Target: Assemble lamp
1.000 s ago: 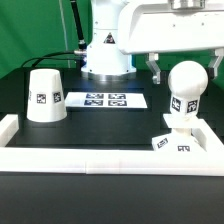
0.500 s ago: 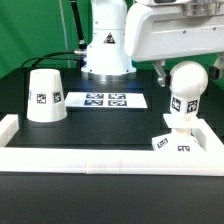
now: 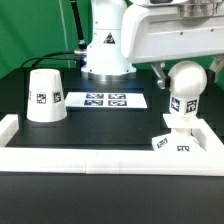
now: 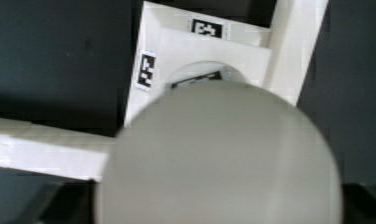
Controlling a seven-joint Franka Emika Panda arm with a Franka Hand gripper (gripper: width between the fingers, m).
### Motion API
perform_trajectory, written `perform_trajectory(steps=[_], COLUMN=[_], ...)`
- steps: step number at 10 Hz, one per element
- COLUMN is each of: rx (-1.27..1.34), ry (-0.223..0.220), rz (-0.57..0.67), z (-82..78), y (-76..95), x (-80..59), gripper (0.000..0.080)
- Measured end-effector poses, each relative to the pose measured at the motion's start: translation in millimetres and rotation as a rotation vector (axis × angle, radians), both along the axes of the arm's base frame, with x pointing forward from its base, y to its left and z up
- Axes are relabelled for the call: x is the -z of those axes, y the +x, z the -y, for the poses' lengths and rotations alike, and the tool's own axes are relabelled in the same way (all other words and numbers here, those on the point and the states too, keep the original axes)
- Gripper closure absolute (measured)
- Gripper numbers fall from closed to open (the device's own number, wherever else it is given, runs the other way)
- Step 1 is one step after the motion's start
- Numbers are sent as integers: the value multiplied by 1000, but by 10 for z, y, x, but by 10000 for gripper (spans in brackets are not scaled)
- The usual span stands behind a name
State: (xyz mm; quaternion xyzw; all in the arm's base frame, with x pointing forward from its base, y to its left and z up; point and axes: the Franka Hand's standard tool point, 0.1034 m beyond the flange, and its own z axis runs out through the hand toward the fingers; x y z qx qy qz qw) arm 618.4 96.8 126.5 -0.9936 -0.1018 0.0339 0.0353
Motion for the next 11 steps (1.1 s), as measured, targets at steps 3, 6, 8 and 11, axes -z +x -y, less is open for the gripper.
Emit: perform_trajectory(steps=[3,6,8,11], rx=[21,154,344,662], ry=[-1,-8,-25,-54], rz=[-1,-10,-20,-39], z=[-1,-3,14,34], y=[0,0,-15,-34], x=[0,0,-1,5], gripper=[225,225,223,223])
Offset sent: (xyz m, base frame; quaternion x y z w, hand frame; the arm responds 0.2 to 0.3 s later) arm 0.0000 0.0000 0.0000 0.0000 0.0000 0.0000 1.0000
